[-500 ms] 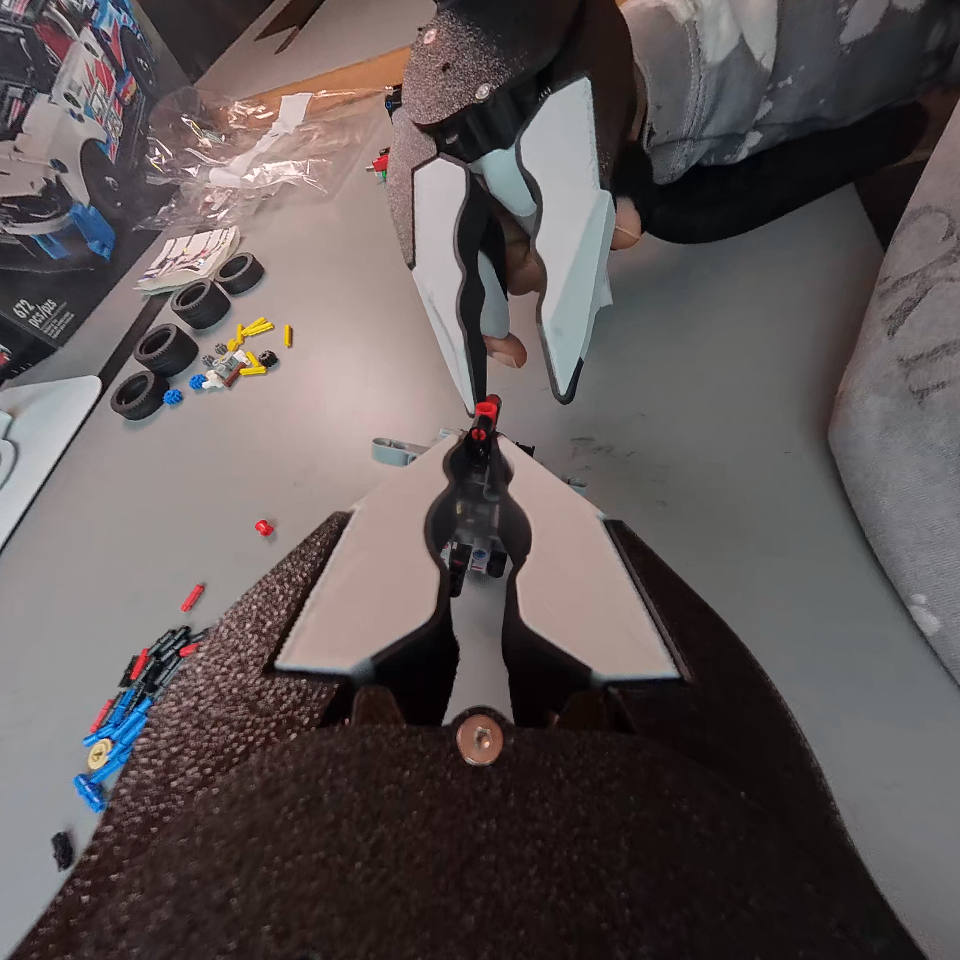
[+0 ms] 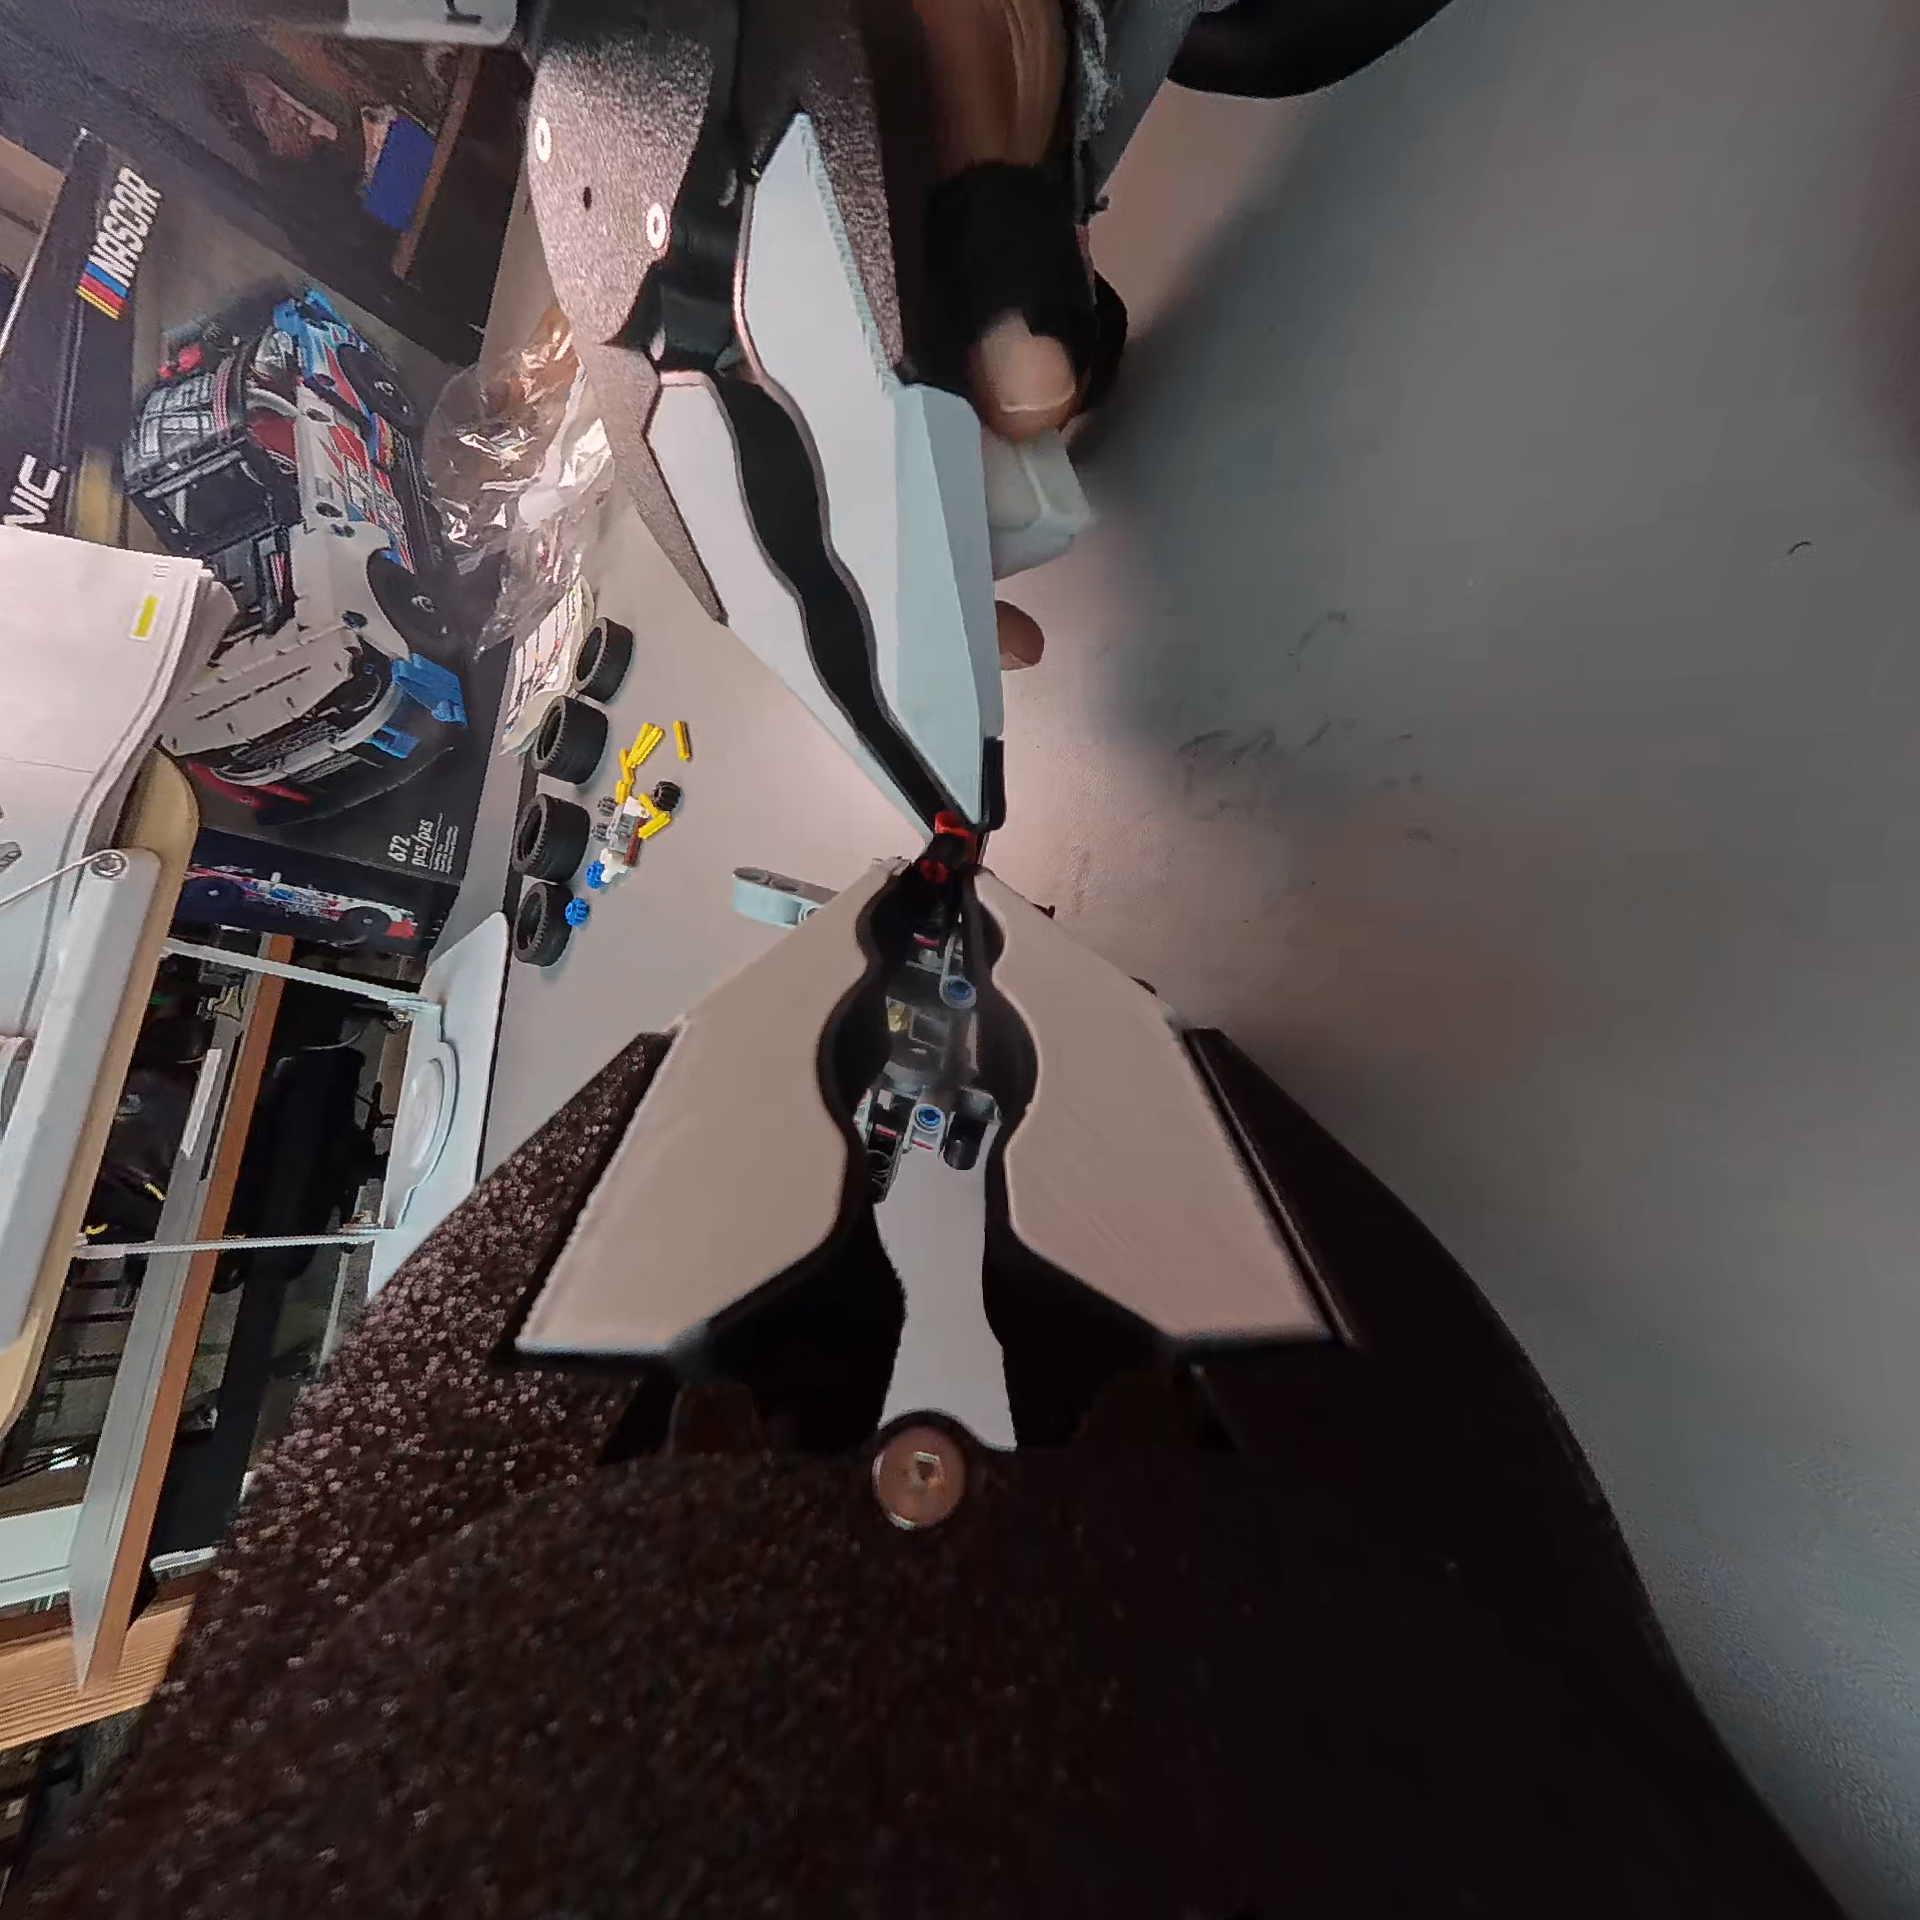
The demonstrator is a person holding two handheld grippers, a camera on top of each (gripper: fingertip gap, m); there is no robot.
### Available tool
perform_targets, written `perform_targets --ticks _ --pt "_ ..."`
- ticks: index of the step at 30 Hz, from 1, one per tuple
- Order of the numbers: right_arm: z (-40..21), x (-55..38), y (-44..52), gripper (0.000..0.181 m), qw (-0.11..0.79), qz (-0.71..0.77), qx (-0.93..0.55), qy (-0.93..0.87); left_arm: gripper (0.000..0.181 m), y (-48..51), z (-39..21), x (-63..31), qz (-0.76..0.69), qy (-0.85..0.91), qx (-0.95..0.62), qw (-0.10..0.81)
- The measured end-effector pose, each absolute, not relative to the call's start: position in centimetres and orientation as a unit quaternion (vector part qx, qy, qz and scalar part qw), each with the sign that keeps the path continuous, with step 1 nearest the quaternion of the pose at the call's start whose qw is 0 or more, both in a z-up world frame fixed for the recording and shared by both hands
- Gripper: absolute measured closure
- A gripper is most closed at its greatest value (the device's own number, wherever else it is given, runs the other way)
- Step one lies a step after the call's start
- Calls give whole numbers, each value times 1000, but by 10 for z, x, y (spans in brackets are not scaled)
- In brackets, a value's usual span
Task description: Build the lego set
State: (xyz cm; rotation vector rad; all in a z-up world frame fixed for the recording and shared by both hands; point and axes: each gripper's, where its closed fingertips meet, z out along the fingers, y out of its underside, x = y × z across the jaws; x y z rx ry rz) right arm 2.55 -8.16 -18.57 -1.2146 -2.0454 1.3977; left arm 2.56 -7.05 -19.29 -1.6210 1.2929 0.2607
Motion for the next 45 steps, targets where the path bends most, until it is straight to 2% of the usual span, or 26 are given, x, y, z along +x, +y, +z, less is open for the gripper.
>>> perform_targets --ticks 1,6,15,23,25,28,29,33,34,37,45 --pt "-185 26 -82 176 208 483 -419 -740 172 -71 -192 25 106 534 -672 503" --pt "-175 25 -78 178 224 500 -413 -728 172 -66 -185 24 90 504 -686 517" --pt "-175 25 -75 178 162 553 -451 -681 172 -61 -186 22 139 497 -686 513" --pt "-186 33 -67 181 260 441 -378 -771 173 -62 -179 6 -8 418 -749 515" --pt "-174 27 -69 181 287 464 -382 -746 174 -62 -172 6 -63 380 -762 521" --pt "-156 23 -55 181 324 466 -383 -729 172 -63 -174 8 -60 391 -760 516" --pt "-156 23 -54 180 319 470 -388 -726 172 -63 -173 8 -68 386 -761 517" --pt "-169 21 -68 150 301 453 -385 -746 172 -65 -173 16 -83 393 -756 517" --pt "-168 19 -70 151 306 449 -381 -748 172 -65 -174 18 -80 399 -754 516" --pt "-166 16 -74 173 313 436 -367 -760 172 -66 -175 22 -77 409 -752 511" --pt "-171 19 -77 176 340 363 -317 -808 173 -69 -181 24 -63 433 -752 493"
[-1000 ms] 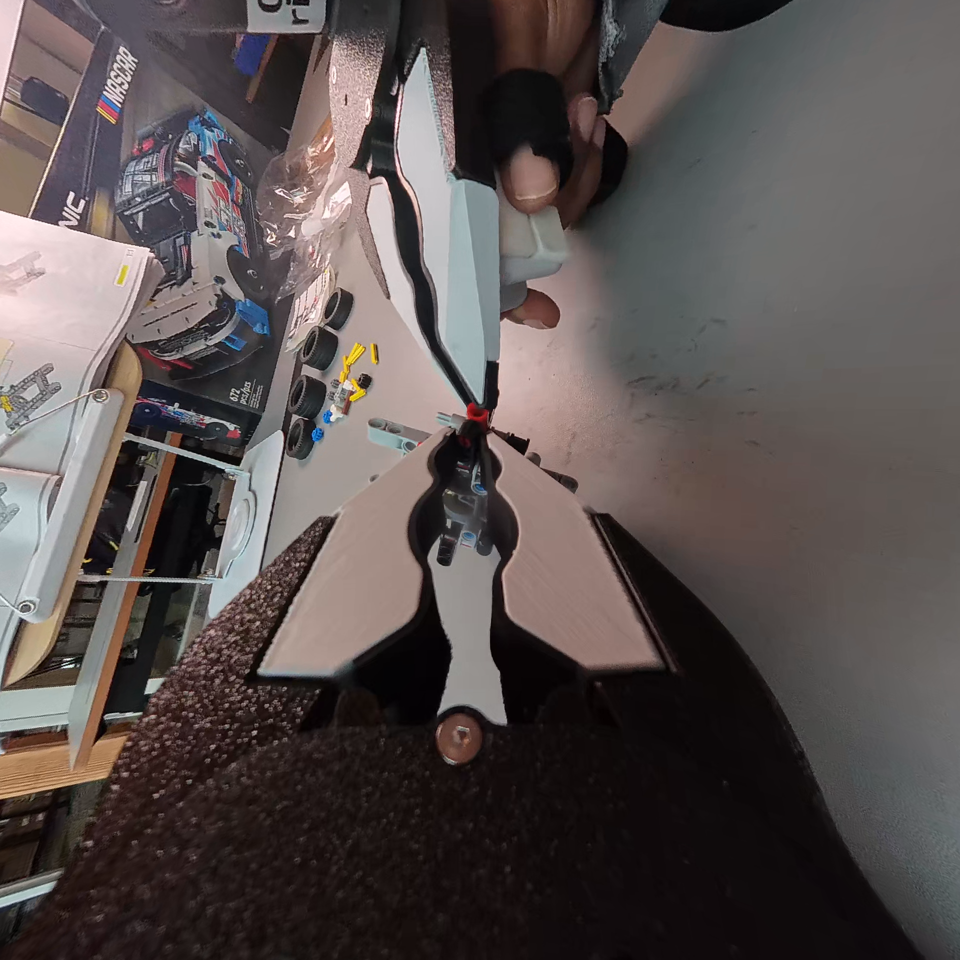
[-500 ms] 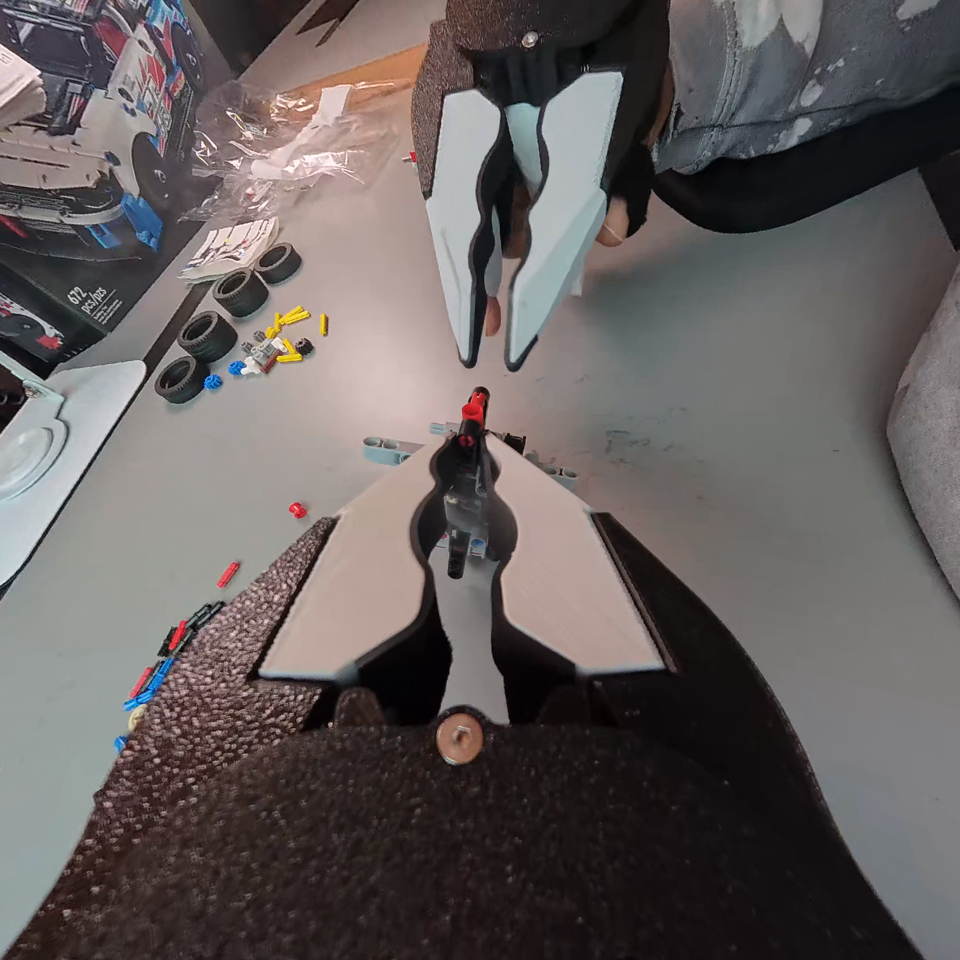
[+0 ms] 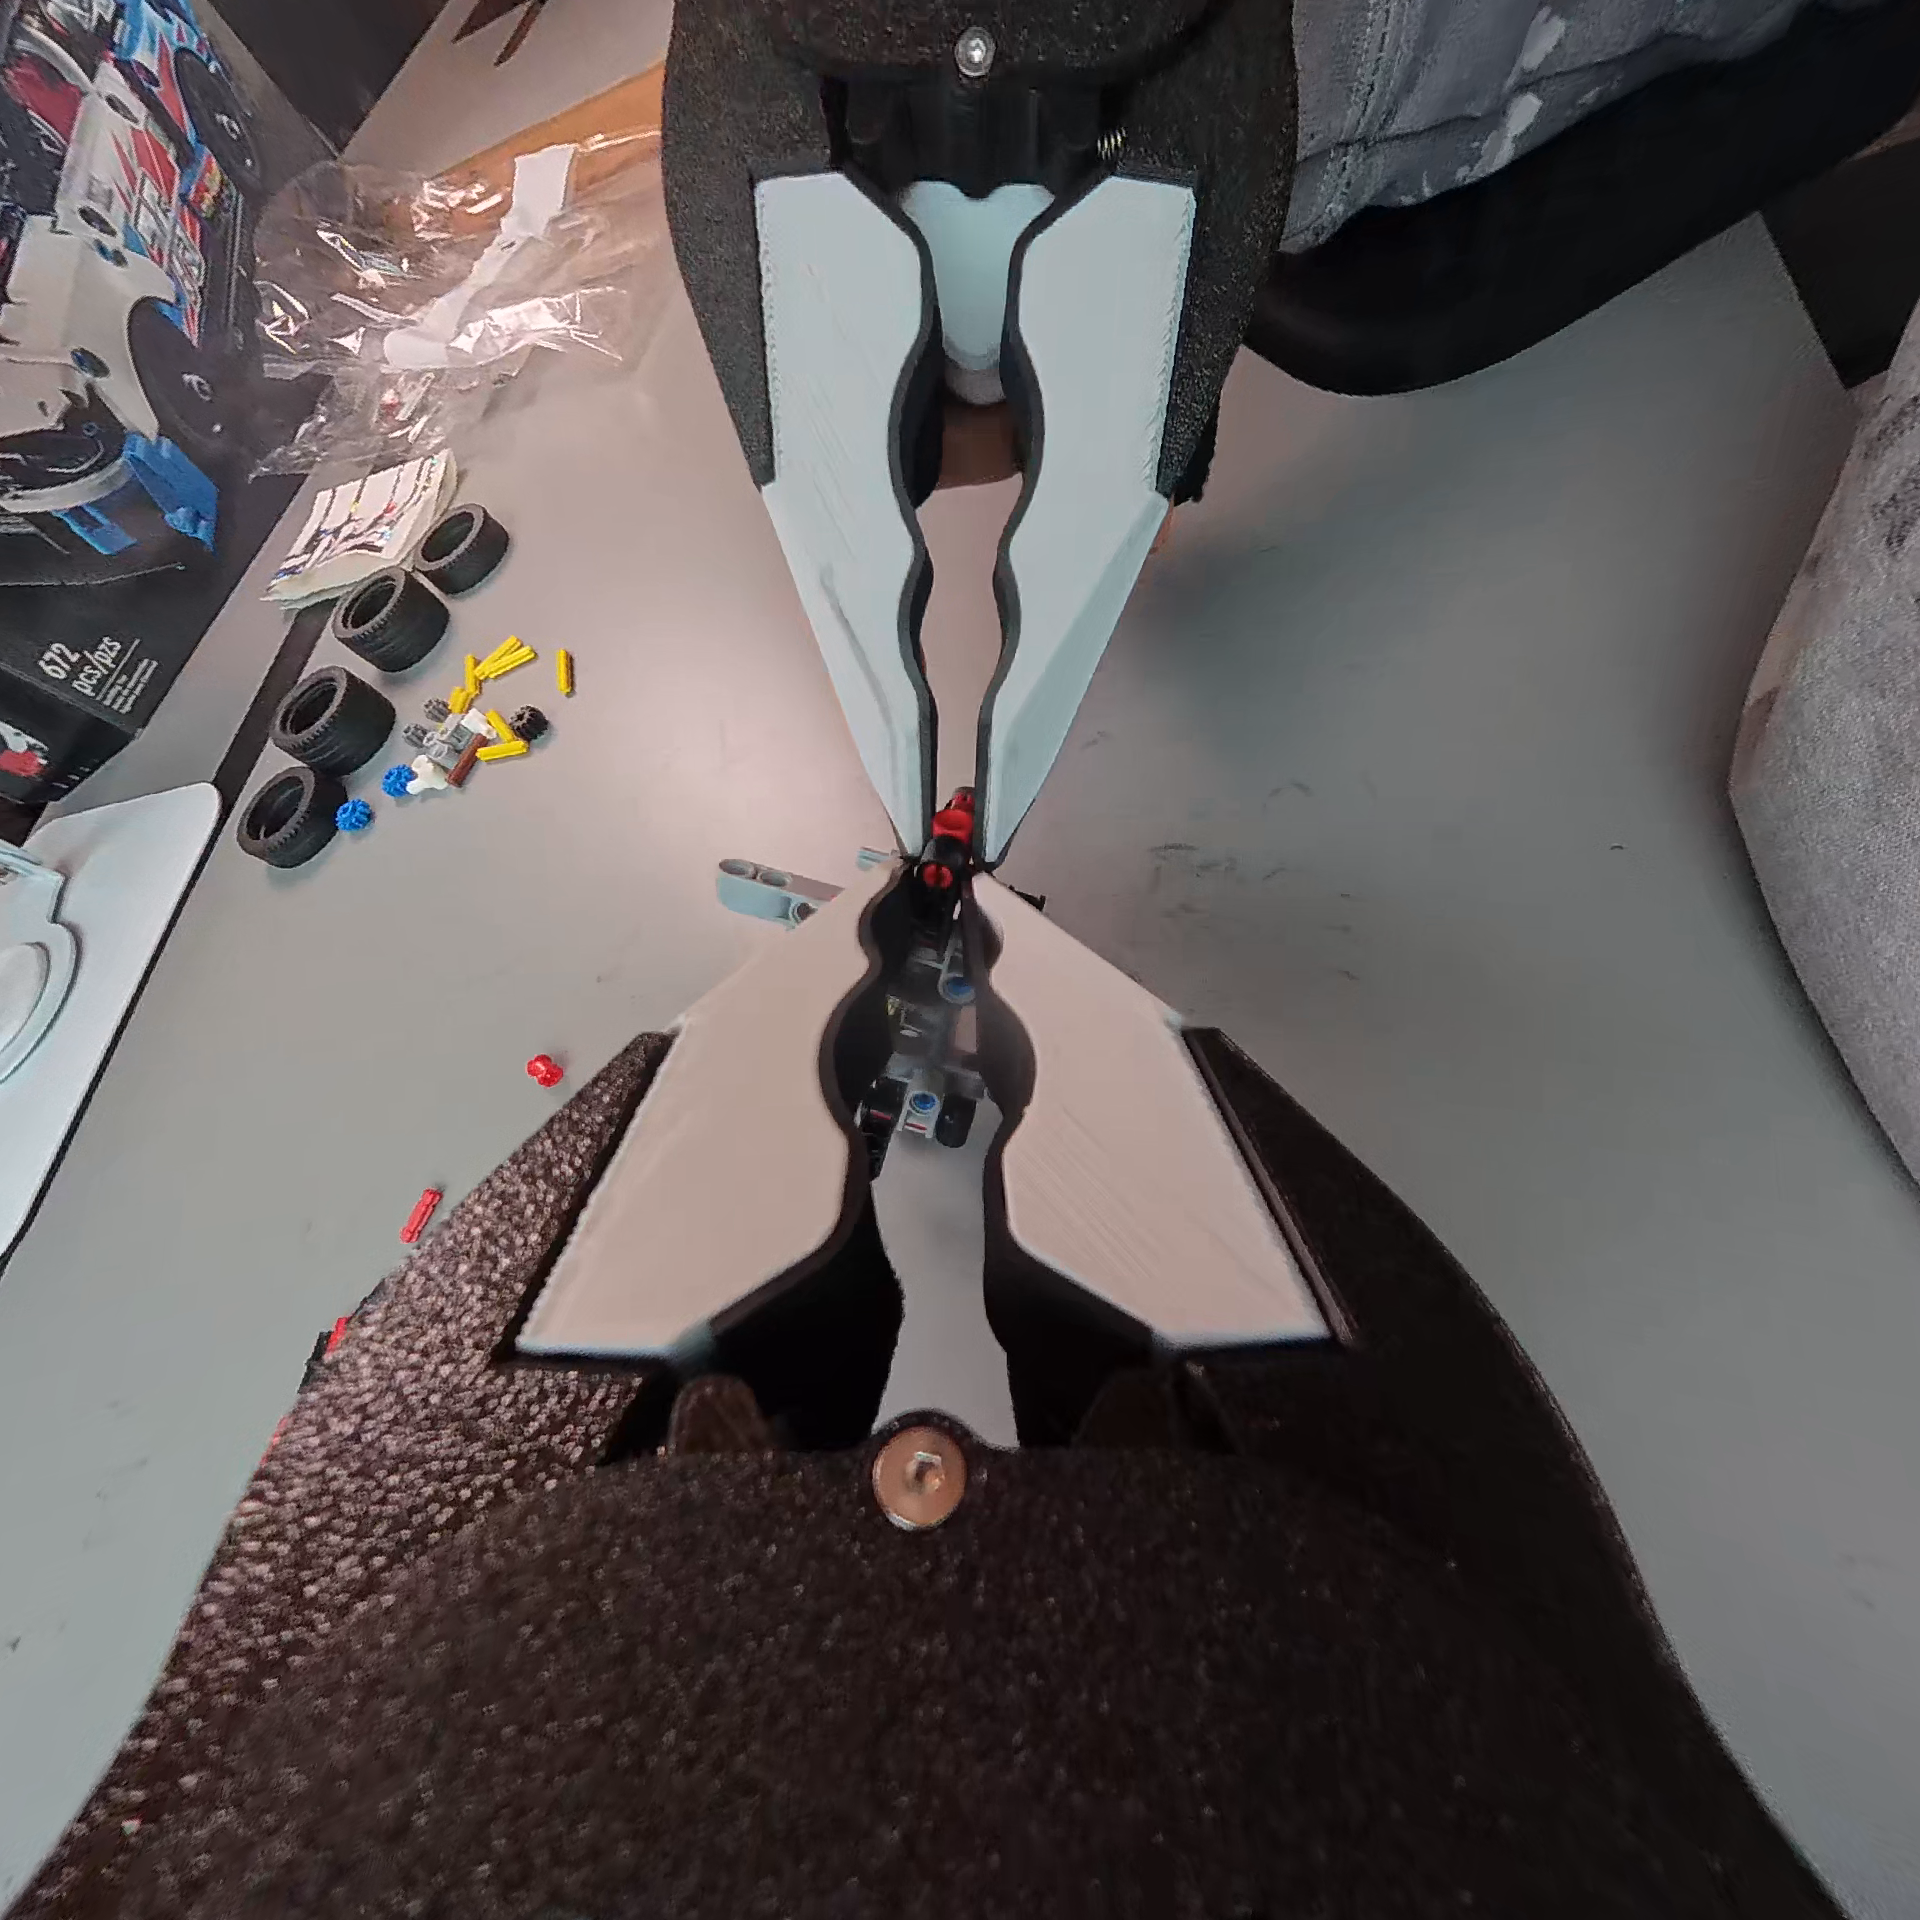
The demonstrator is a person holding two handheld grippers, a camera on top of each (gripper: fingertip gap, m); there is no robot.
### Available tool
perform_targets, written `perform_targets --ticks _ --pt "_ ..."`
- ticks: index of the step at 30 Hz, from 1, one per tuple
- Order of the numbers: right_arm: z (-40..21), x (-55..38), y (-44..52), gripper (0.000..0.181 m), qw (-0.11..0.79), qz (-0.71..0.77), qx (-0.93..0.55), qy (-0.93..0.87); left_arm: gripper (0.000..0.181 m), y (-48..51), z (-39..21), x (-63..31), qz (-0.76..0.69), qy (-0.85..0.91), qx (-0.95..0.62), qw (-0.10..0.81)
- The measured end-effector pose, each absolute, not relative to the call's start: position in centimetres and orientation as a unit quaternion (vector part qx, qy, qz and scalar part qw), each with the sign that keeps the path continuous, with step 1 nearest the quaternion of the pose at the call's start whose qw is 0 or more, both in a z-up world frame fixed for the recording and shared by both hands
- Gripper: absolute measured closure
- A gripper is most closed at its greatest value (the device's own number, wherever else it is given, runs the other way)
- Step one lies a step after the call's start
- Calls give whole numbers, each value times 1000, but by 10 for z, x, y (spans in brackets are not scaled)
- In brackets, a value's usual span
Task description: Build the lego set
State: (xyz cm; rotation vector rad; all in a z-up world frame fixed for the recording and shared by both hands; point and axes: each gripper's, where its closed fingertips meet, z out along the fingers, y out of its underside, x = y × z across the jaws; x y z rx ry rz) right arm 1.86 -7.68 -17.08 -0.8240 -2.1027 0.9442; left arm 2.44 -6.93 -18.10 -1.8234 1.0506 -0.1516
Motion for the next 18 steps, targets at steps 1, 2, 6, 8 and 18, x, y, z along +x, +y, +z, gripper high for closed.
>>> perform_targets --ticks 1,2,6,8,18 --pt "-170 19 -78 177 339 366 -315 -808 173 -71 -181 25 -66 441 -749 490" --pt "-168 21 -80 178 333 380 -316 -803 172 -73 -180 26 -75 446 -745 490" --pt "-155 27 -83 178 292 467 -336 -764 172 -79 -166 33 -187 403 -744 499" --pt "-144 31 -86 179 266 522 -343 -734 173 -83 -154 36 -258 369 -738 503" --pt "-135 37 -91 180 180 625 -358 -670 175 -90 -143 40 -400 291 -732 469"
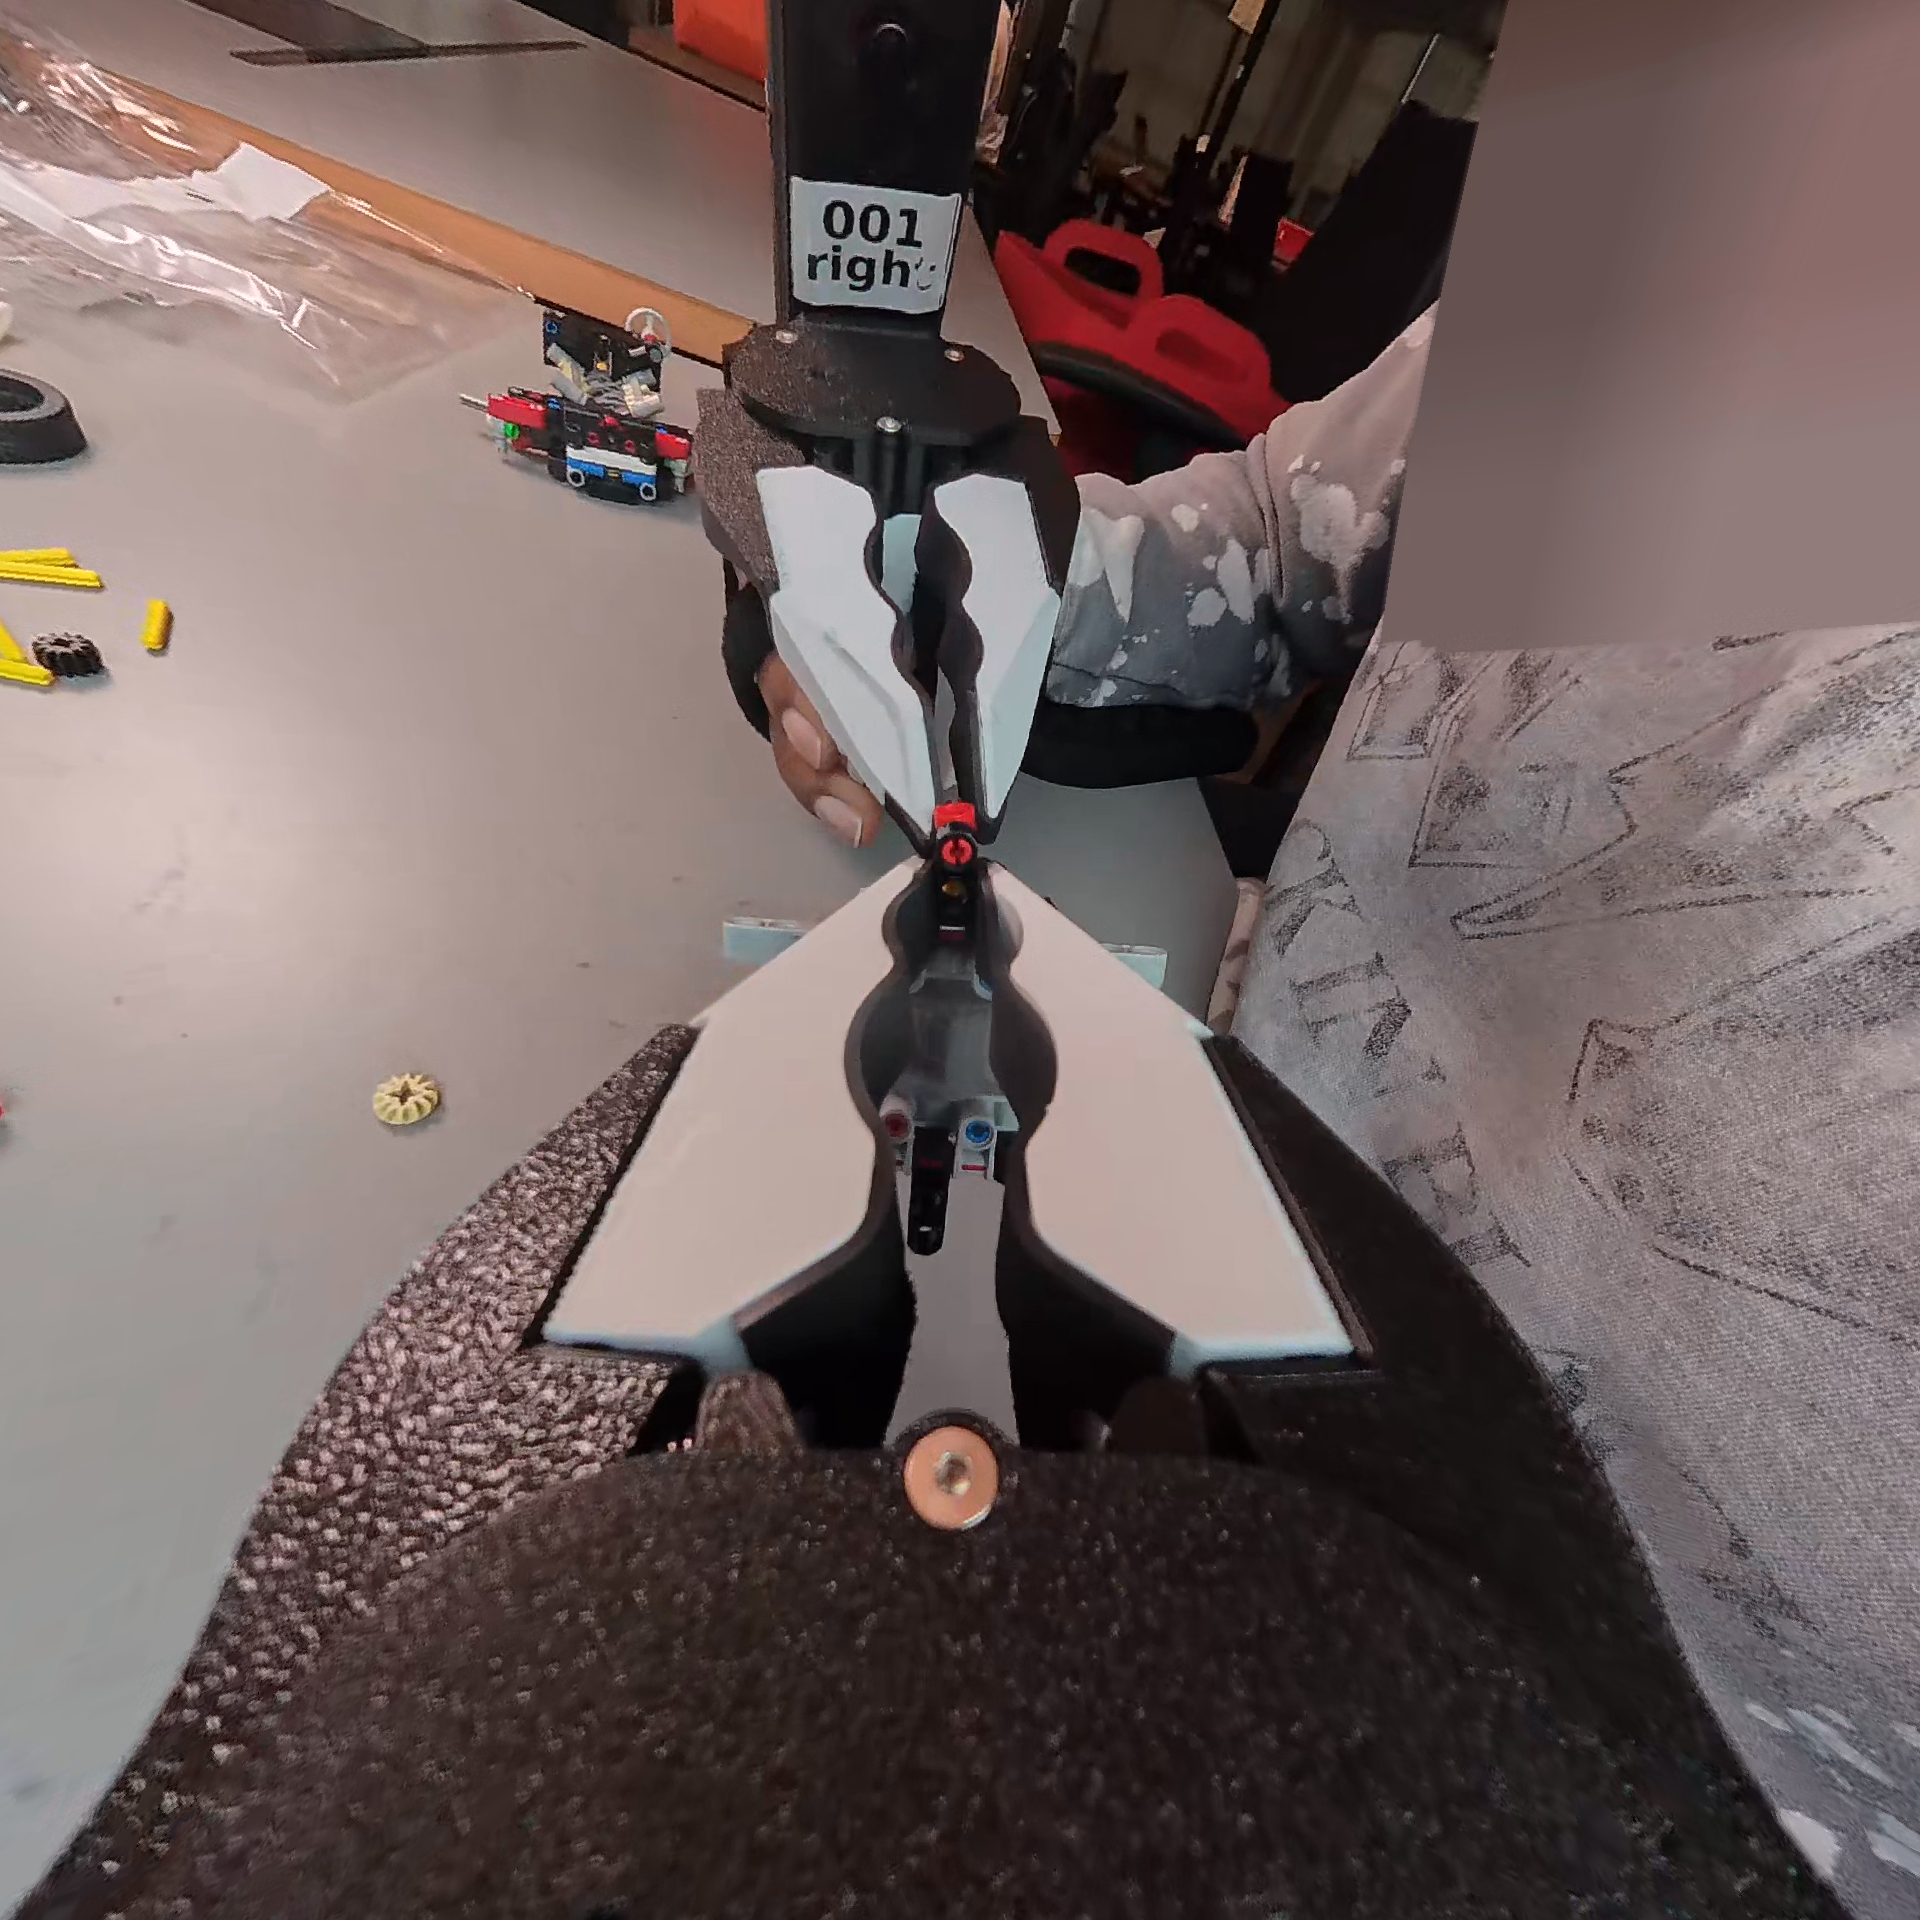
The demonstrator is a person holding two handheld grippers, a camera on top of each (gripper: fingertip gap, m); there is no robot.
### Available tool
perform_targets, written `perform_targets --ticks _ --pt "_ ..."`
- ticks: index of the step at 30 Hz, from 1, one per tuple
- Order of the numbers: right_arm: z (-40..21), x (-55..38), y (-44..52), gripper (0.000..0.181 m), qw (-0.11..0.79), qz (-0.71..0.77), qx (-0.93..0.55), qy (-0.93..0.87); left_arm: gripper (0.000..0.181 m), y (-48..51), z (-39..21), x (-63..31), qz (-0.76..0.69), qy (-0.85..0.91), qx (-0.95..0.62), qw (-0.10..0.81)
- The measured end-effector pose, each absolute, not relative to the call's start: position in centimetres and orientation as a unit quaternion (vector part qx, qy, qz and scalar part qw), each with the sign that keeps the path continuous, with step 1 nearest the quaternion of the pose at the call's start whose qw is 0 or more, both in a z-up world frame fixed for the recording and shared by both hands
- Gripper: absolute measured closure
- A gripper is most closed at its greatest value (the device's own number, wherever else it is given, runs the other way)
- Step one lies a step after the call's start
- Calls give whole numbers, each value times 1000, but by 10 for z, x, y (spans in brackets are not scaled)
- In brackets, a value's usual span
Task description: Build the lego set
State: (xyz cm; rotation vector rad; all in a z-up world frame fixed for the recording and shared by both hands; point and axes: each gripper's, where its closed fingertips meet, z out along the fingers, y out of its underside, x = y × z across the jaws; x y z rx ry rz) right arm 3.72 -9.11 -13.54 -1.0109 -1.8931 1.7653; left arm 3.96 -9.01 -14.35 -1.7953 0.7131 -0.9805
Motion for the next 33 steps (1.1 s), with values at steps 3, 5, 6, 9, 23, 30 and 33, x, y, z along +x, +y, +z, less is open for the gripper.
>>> perform_targets --ticks 3,5,6,9,23,30,33 --pt "-138 37 -91 180 174 627 -360 -669 175 -90 -145 39 -411 283 -734 461" --pt "-140 38 -91 180 169 630 -359 -668 175 -91 -145 39 -414 281 -735 458" --pt "-140 39 -91 180 165 631 -357 -669 175 -91 -146 39 -413 283 -735 457" --pt "-142 38 -91 180 159 630 -360 -669 175 -91 -147 38 -407 283 -739 455" --pt "-149 29 -67 170 186 605 -417 -652 175 -80 -148 18 -477 182 -745 429" --pt "-143 23 -81 156 174 630 -415 -633 175 -76 -139 15 -495 160 -727 448" --pt "-138 23 -84 159 153 655 -414 -613 175 -76 -135 16 -504 155 -718 453"
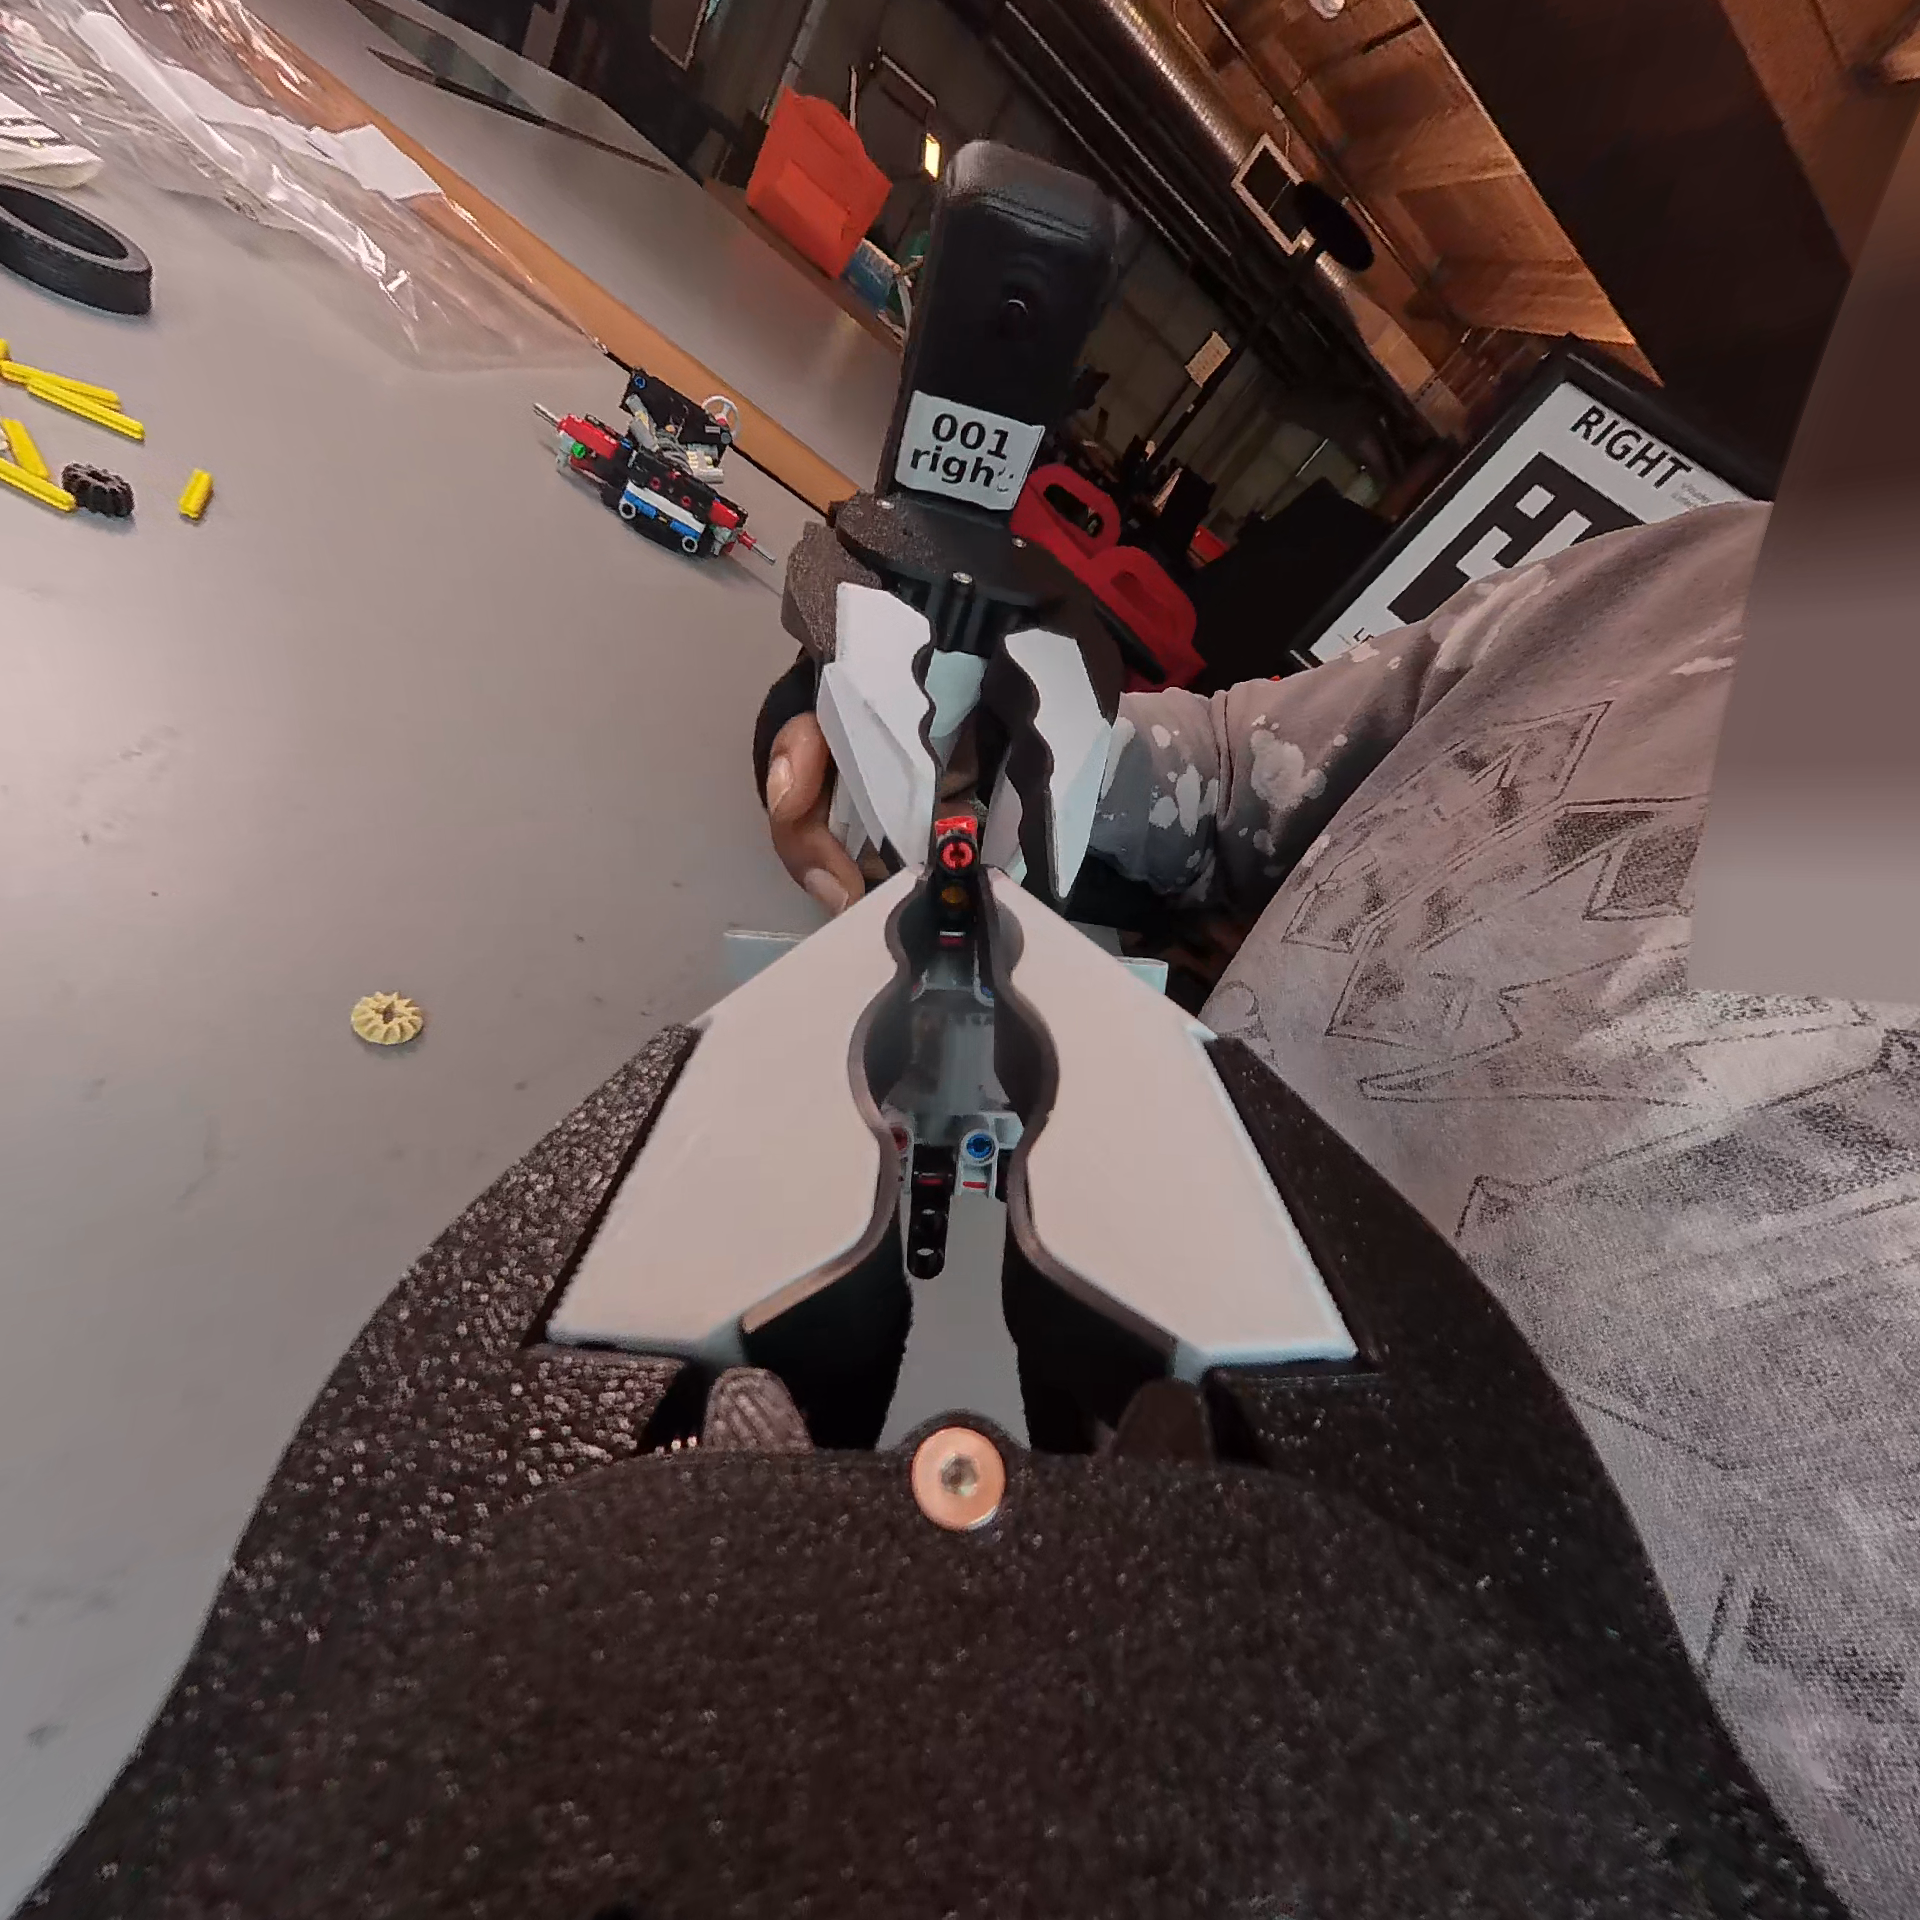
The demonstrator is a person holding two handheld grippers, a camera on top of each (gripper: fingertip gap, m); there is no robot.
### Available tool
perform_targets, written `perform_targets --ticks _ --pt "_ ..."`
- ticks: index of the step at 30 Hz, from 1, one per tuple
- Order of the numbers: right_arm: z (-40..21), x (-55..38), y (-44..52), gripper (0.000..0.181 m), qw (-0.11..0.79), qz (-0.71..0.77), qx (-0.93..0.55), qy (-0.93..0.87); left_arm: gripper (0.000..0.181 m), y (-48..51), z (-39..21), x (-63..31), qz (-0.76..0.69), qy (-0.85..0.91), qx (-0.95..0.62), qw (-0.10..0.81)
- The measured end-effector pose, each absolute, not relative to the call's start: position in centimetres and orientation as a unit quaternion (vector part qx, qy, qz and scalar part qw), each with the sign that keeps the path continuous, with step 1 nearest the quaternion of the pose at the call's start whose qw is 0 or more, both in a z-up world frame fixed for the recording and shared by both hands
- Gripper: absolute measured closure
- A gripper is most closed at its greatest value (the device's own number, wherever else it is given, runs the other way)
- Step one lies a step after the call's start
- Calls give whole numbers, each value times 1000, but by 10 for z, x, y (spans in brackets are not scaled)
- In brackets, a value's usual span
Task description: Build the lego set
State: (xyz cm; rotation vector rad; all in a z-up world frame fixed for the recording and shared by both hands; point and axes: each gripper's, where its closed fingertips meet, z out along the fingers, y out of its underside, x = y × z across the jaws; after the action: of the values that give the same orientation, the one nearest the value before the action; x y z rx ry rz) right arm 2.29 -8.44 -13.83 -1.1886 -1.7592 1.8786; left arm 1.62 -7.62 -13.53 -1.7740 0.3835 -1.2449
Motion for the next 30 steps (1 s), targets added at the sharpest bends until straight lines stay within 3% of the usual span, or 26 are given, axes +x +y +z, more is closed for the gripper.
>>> perform_targets --ticks 9,12,18,23,30 --pt "-128 20 -77 174 136 696 -425 -563 173 -75 -126 16 -550 124 -691 452" --pt "-121 22 -73 175 94 723 -433 -530 154 -74 -122 10 -554 115 -684 460" --pt "-113 23 -58 176 45 766 -448 -459 139 -75 -124 7 -524 139 -695 472" --pt "-101 23 -50 176 4 805 -441 -396 112 -69 -134 12 -503 133 -717 464" --pt "-85 27 -52 176 -23 845 -398 -356 110 -75 -121 39 -609 117 -665 416"
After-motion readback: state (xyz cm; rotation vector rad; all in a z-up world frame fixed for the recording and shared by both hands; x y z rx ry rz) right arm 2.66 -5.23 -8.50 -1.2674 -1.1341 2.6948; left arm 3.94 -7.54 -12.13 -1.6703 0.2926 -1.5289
